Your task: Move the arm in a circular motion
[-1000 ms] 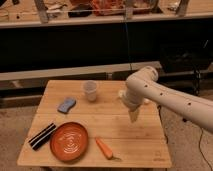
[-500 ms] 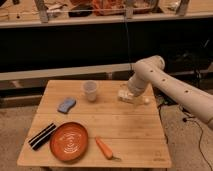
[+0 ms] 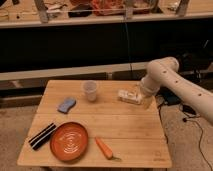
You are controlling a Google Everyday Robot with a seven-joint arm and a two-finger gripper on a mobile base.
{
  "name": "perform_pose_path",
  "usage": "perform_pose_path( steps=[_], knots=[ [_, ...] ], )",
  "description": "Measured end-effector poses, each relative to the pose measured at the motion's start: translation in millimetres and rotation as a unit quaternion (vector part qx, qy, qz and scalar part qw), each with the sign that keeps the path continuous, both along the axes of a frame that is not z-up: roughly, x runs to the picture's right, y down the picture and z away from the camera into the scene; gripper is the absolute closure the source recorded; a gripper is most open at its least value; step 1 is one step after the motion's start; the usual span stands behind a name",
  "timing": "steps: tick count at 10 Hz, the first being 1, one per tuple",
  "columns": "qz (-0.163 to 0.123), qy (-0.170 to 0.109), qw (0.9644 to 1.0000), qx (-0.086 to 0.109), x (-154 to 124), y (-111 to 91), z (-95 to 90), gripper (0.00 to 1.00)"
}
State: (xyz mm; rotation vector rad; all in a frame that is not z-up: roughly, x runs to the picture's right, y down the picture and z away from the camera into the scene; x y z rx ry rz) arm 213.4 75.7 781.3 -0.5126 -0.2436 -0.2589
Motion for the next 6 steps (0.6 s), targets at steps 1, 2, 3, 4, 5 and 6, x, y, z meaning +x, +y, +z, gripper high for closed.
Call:
perform_pose_path(
  steps=[1,2,3,4,5,6],
  knots=[
    [0.006,0.007,1.0000,-0.002,6.9,15.1,-12.7,0.20],
    [0.011,0.015,0.9998,-0.005,14.3,37.2,-31.0,0.20],
    [0.013,0.023,0.9996,-0.008,19.1,57.9,-48.7,0.20],
    [0.014,0.027,0.9995,-0.009,19.0,69.2,-59.7,0.20],
    [0.013,0.035,0.9993,-0.011,16.1,93.9,-82.7,0.20],
    [0.011,0.037,0.9992,-0.011,11.4,108.1,-96.3,0.20]
  ],
)
